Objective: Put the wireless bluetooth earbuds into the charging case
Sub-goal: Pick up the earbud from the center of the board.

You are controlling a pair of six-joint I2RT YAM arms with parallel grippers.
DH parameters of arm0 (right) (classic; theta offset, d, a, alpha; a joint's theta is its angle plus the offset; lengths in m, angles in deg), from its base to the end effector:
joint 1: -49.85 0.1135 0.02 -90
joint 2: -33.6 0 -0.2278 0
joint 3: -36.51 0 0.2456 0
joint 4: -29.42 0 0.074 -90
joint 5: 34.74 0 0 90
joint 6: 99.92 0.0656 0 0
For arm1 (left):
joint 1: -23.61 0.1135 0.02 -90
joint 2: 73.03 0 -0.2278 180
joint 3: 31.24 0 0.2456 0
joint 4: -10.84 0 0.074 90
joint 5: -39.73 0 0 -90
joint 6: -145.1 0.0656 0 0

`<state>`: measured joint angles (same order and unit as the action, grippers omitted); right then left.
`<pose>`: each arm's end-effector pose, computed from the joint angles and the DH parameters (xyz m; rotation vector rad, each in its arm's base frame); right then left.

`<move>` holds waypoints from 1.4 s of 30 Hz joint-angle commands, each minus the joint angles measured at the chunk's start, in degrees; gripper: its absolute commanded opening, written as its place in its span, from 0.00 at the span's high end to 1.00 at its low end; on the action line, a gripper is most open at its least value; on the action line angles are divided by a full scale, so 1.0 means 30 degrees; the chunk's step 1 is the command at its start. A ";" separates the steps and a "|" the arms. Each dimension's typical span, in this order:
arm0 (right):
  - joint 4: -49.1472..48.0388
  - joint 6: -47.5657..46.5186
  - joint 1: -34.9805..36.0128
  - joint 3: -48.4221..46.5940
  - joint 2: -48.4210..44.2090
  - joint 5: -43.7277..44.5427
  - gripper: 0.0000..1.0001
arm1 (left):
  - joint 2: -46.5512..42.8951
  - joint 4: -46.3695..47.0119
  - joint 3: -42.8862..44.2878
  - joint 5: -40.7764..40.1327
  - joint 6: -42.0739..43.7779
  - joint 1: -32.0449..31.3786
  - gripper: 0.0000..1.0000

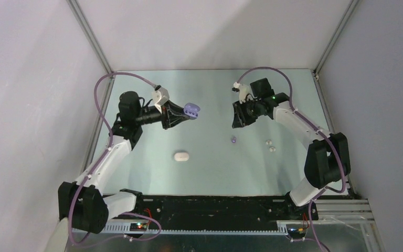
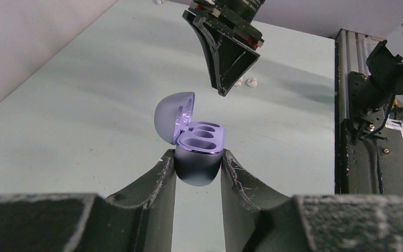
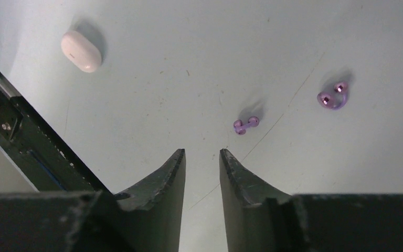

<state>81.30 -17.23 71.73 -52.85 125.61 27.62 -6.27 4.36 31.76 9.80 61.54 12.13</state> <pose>0.3134 0.1587 0.2222 -0.8201 2.3692 0.7112 0.2633 -0.1115 0.2877 1.0005 1.4426 -0.9711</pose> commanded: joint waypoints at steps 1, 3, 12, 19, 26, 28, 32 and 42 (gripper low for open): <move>0.0446 0.2583 -0.0188 -0.0581 0.0739 0.1164 0.68 | -0.0915 0.0616 -0.0227 -0.0955 -0.0565 0.0133 1.00; 0.0794 0.3924 -0.0354 -0.0538 0.1137 0.1406 0.70 | -0.0998 0.0509 -0.0320 -0.1150 -0.0538 0.0137 1.00; 0.1471 0.5452 -0.0200 -0.1633 0.3664 0.3518 0.66 | -0.1336 -0.0599 -0.0227 -0.1877 -0.0081 0.0137 1.00; 0.1539 0.7461 0.0170 -0.1926 0.4488 0.3645 0.65 | -0.1819 -0.0449 -0.0883 -0.2448 -0.0647 0.0134 1.00; 0.1725 0.8722 0.0552 -0.1967 0.5144 0.4117 0.64 | -0.1366 -0.0442 -0.0990 -0.1959 -0.0627 0.0121 1.00; 0.1759 0.8877 0.0518 -0.1982 0.5225 0.4331 0.64 | -0.1362 -0.0411 -0.0994 -0.1953 -0.0652 0.0136 1.00; 0.1770 0.9061 0.0472 -0.1997 0.5323 0.4611 0.64 | -0.1260 -0.0383 -0.0989 -0.1976 -0.0770 0.0119 1.00; 0.1304 0.7136 -0.0430 -0.2016 0.4463 0.3375 0.60 | -0.1102 0.0772 -0.1211 -0.2253 -0.1933 0.0133 1.00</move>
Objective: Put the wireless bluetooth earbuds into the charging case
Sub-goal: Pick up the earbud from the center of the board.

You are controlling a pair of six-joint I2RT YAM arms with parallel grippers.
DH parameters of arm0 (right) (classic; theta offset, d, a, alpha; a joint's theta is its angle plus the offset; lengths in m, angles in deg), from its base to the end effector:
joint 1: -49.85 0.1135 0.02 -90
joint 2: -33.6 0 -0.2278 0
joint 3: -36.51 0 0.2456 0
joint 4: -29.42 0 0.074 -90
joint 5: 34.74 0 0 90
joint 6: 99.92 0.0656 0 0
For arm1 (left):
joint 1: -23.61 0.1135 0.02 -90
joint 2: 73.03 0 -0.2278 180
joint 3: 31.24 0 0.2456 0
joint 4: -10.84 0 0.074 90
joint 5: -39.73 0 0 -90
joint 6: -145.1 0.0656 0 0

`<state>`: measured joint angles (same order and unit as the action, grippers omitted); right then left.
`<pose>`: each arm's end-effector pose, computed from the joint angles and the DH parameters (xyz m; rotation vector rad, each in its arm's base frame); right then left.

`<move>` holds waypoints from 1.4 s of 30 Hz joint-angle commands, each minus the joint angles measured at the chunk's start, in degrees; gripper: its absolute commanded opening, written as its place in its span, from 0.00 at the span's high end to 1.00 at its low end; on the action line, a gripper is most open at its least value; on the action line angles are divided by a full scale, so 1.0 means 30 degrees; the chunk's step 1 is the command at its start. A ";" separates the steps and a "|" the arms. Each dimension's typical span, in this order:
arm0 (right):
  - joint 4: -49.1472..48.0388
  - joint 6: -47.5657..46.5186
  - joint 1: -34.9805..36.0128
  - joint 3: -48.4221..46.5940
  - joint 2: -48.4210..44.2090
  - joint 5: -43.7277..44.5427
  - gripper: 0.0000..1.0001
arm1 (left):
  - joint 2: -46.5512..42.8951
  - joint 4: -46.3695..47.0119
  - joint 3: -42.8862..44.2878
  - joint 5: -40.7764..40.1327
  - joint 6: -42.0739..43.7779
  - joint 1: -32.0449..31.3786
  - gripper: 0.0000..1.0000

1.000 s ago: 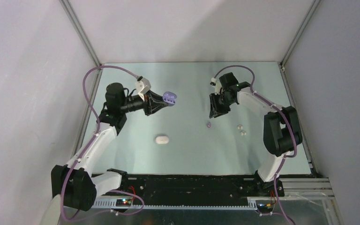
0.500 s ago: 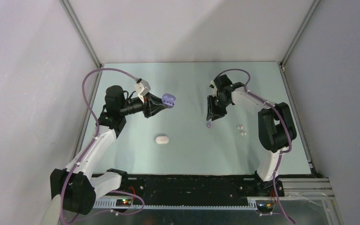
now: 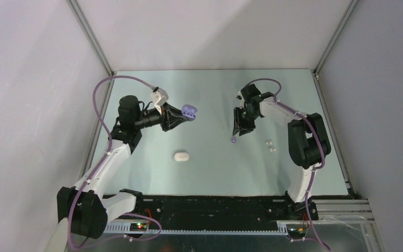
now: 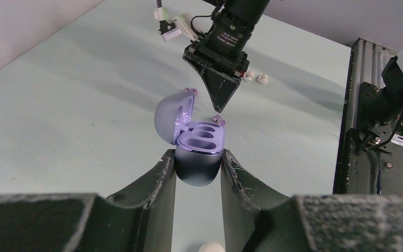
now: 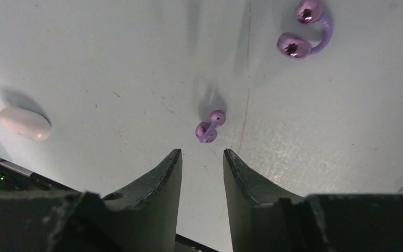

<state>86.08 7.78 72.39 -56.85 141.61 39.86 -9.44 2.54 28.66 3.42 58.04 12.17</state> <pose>0.3369 0.1587 0.1380 -0.1857 2.8758 0.5289 0.2582 -0.1062 0.2783 0.8788 1.5546 -0.9332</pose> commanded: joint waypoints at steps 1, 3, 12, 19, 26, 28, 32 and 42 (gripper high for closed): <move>-0.0442 -0.2452 -0.0877 -0.0778 -0.1057 -0.2135 0.60 | -0.0038 0.1417 -0.0211 -0.0102 -0.0839 0.0120 1.00; -0.0453 -0.5705 -0.1020 -0.1209 -0.1326 -0.5370 0.60 | -0.0033 0.1292 -0.0247 -0.0028 -0.0845 0.0110 1.00; 0.8802 -3.3401 -0.0469 -0.4501 -0.1586 -1.0779 0.58 | -0.0508 -0.1517 -0.0130 0.0267 0.0883 0.0081 1.00; 0.8970 -4.1747 0.0328 -0.2729 -0.1314 -0.7826 0.63 | -0.0822 -0.3992 0.0234 0.0200 0.2660 0.0078 1.00; 0.7562 -4.4619 0.0798 -0.2352 -0.0726 -0.6857 0.64 | -0.1155 -0.4670 0.0255 -0.0077 0.3184 0.0089 1.00; 0.7578 -4.5180 0.0918 -0.2376 -0.0501 -0.6547 0.65 | -0.1096 -0.4468 0.0177 -0.0091 0.3115 0.0107 1.00; 0.7721 -4.5880 0.1184 -0.2416 0.0127 -0.5698 0.67 | -0.0726 -0.4225 0.0257 0.0026 0.3106 0.0240 1.00; 0.8106 -4.6136 0.1361 -0.2987 0.1460 -0.4250 0.71 | -0.0513 -0.3662 0.0127 -0.0067 0.2594 0.0584 1.00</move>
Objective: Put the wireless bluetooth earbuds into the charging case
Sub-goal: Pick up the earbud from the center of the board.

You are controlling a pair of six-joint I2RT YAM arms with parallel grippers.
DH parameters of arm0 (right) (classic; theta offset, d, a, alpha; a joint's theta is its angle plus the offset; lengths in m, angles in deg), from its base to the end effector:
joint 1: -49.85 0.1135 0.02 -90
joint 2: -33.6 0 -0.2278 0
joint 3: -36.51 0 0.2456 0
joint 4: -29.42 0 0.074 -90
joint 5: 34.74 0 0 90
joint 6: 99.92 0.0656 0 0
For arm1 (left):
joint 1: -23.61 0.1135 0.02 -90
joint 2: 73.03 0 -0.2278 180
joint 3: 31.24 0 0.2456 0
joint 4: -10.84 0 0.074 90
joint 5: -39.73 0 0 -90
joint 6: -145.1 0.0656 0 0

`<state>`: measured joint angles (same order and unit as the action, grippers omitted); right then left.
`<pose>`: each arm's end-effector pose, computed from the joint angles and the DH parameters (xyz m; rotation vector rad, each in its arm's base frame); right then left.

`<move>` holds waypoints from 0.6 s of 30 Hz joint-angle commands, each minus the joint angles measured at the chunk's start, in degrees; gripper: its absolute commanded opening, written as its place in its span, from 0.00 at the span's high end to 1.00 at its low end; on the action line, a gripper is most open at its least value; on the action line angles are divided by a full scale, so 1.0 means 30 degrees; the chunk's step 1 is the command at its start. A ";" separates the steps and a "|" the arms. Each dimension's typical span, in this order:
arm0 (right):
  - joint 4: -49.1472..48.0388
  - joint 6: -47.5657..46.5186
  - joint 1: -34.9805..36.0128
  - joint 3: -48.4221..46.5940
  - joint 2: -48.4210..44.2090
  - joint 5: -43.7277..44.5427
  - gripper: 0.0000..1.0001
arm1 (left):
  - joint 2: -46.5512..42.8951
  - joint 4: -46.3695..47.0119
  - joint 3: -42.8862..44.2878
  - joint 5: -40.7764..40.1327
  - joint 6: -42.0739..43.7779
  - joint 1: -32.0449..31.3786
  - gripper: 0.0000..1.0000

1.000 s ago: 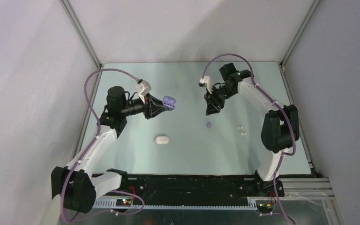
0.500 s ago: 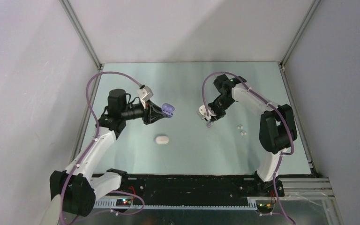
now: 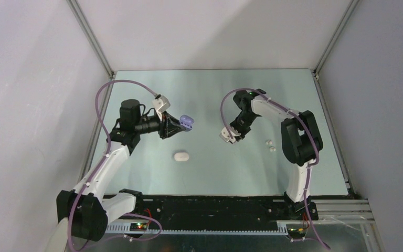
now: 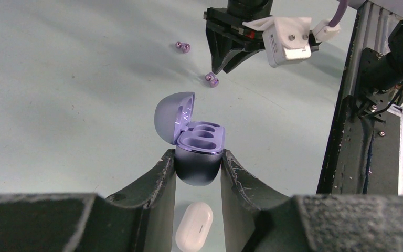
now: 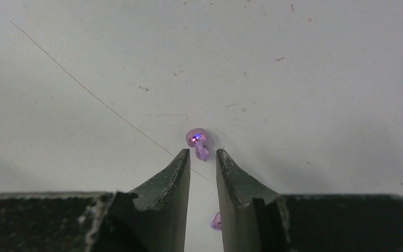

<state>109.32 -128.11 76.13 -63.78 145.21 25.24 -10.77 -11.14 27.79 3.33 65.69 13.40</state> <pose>0.2921 0.1808 0.1463 -2.5981 0.8406 0.5299 0.2479 -0.0983 0.2532 0.9118 1.7026 -0.9252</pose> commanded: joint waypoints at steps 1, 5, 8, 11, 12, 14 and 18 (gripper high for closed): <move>0.0306 -0.0897 0.0130 -0.0673 0.0292 0.0687 0.71 | -0.0069 0.0909 0.0419 -0.0061 0.0030 0.0204 1.00; 0.0192 -0.0999 0.0165 -0.0757 0.0611 0.0910 0.70 | -0.0096 0.1143 0.0370 -0.0233 -0.0101 0.0241 1.00; 0.0061 -0.0995 0.0203 -0.0877 0.0900 0.1129 0.70 | -0.0091 0.1220 0.0336 -0.0317 -0.0175 0.0253 1.00; -0.0039 -0.0957 0.0217 -0.0944 0.1084 0.1249 0.70 | -0.0190 0.1197 0.0290 -0.0436 -0.0215 0.0269 1.00; -0.0116 -0.0896 0.0214 -0.0953 0.1159 0.1262 0.70 | -0.0231 0.1182 0.0277 -0.0510 -0.0218 0.0270 1.00; -0.0209 -0.0829 0.0216 -0.0982 0.1257 0.1341 0.70 | -0.0269 0.1188 0.0234 -0.0570 -0.0227 0.0256 1.00; -0.0253 -0.0586 0.0196 -0.1137 0.1445 0.1288 0.71 | -0.0267 0.1370 0.0133 -0.0633 -0.0347 0.0269 1.00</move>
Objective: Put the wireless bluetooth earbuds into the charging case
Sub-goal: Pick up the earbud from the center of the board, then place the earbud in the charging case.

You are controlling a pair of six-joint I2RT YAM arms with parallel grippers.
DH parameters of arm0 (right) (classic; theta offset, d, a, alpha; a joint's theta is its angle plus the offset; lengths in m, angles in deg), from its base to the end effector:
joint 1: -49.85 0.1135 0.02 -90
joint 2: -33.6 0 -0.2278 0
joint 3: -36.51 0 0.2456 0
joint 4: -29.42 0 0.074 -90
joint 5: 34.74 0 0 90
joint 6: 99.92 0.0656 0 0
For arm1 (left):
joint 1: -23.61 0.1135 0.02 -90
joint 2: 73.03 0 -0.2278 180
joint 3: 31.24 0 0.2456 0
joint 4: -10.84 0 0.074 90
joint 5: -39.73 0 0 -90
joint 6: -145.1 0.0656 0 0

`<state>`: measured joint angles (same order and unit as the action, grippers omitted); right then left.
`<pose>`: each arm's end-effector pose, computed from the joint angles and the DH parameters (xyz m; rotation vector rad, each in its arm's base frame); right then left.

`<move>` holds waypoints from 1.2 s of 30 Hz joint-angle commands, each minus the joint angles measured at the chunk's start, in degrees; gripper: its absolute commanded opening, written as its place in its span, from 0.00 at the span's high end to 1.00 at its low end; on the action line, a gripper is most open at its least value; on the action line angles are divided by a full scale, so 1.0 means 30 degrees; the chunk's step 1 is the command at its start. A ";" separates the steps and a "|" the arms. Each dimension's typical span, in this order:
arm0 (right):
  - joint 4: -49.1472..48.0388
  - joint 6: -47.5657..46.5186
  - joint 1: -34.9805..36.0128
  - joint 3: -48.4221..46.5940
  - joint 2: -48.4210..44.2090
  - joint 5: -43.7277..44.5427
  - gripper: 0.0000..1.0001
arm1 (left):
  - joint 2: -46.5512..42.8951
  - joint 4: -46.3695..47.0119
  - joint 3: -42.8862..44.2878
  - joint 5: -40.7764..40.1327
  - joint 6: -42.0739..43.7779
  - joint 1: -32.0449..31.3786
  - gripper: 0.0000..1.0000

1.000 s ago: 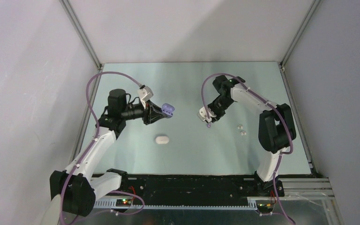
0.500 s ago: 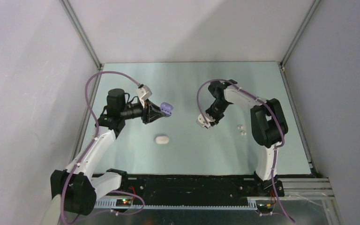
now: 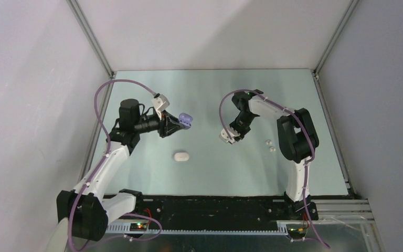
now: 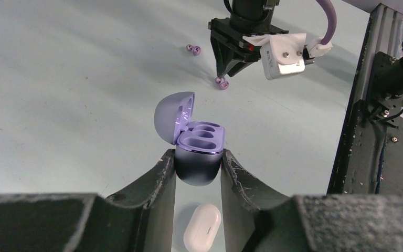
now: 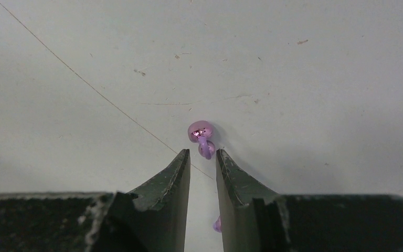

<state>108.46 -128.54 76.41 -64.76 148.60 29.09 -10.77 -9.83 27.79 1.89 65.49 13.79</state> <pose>0.2987 0.1817 0.1289 -2.6698 0.8537 0.5011 0.2509 -0.0960 0.2550 0.8935 1.6969 -0.8885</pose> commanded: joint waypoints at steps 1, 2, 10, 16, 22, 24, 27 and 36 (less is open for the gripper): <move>0.0023 -0.0350 0.0129 -0.0861 0.0355 -0.0025 0.71 | -0.0258 0.0963 0.0121 -0.0136 -0.0274 0.0139 1.00; 0.0003 -0.0282 0.0148 -0.0894 0.0376 -0.0074 0.71 | -0.0252 0.0983 0.0124 -0.0163 -0.0272 0.0154 1.00; -0.0043 0.0000 0.0301 -0.0961 0.0611 0.0024 0.76 | -0.0130 0.1084 0.0105 -0.0110 -0.0312 0.0184 1.00; 0.0004 -0.0063 0.0353 -0.0956 0.0728 0.0316 0.76 | -0.0073 0.1164 0.0076 -0.0114 -0.0384 0.0191 1.00; 0.0148 -0.0019 0.0373 -0.1103 0.0956 0.0686 0.81 | -0.0032 0.1233 0.0112 -0.0120 -0.0362 0.0226 1.00; 0.0251 0.0079 0.0354 -0.1205 0.1020 0.0707 0.85 | -0.0010 0.1237 0.0120 -0.0130 -0.0370 0.0213 1.00; 0.0534 0.0450 0.0355 -0.1623 0.0962 0.0568 0.91 | 0.0033 0.1259 0.0126 -0.0090 -0.0367 0.0293 1.00; 0.4576 1.0218 0.0181 -0.7048 -0.1111 -0.1919 1.00 | 0.2731 0.8060 0.0288 0.1812 -0.4544 0.0459 1.00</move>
<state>113.93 -117.14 76.98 -76.11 151.16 29.06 -6.88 -1.63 27.79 3.11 60.82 15.01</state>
